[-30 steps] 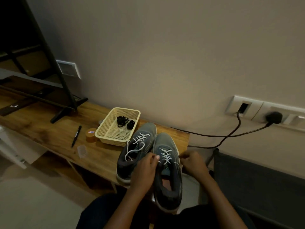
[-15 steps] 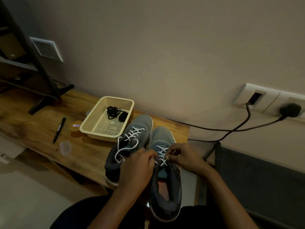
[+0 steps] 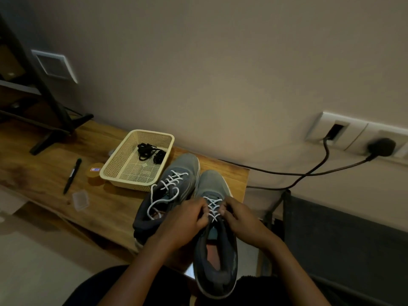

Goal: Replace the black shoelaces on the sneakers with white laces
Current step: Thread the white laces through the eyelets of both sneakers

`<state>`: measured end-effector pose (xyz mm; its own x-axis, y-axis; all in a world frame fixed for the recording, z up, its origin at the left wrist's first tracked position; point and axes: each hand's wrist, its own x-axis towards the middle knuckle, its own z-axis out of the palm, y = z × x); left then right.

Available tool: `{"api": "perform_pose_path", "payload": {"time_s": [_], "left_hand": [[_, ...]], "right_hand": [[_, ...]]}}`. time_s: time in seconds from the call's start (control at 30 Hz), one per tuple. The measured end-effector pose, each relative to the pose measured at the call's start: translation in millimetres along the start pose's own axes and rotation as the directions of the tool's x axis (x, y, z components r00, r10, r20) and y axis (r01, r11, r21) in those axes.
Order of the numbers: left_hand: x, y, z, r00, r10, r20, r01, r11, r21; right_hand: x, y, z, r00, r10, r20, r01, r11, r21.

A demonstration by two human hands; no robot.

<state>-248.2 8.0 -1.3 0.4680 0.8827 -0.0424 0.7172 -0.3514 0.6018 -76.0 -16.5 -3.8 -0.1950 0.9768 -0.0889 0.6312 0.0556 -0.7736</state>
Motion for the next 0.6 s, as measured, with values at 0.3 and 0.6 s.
{"api": "perform_pose_path", "payload": {"time_s": [0.3, 0.6], "left_hand": [[5, -6, -1, 0.987, -0.053, -0.149, 0.04, 0.995, -0.094], [12, -5, 1, 0.998, 0.027, -0.052, -0.027, 1.0, -0.001]], "right_hand": [[4, 5, -7, 0.995, 0.041, -0.091, -0.025, 0.984, 0.174], [24, 2, -10, 0.999, -0.016, 0.04, 0.018, 0.998, -0.059]]}}
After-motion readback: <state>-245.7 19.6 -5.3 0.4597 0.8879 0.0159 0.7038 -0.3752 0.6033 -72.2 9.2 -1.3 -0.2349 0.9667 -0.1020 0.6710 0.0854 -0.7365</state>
